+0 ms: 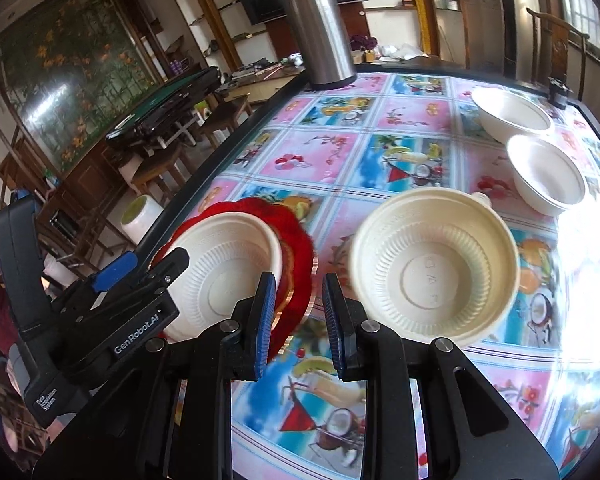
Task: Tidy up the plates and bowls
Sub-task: 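Move the left gripper to a large white bowl on the tablecloth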
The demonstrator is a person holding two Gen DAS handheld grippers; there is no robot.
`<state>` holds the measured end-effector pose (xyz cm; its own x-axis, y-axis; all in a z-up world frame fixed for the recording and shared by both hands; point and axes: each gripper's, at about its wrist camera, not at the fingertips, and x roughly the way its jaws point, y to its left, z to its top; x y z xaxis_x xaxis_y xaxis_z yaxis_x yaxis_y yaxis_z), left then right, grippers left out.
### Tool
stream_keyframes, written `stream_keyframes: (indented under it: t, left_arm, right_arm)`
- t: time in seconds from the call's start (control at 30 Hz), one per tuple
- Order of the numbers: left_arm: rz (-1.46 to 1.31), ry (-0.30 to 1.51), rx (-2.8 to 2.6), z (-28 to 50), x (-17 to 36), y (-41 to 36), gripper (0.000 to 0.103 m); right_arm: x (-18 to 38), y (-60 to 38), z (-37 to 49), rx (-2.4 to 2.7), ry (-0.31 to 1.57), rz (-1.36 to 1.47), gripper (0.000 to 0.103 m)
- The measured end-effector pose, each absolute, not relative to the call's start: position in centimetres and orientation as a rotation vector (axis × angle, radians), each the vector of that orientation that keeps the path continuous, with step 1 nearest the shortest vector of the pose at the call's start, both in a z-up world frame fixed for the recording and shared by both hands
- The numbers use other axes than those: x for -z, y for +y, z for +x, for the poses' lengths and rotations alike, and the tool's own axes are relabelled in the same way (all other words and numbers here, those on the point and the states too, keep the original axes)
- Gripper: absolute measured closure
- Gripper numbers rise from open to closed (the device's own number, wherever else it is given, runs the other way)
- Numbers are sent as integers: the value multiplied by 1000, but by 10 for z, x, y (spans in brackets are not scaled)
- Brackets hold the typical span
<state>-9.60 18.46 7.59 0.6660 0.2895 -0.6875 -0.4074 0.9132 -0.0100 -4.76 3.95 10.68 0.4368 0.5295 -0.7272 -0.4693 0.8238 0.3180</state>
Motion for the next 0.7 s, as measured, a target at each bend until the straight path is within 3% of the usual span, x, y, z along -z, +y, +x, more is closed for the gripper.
stream_keyframes:
  t: [0.7]
  left_arm:
    - [-149, 739, -327, -84, -88, 141, 31]
  right_arm:
    - [-101, -1, -32, -608, 939, 164, 79]
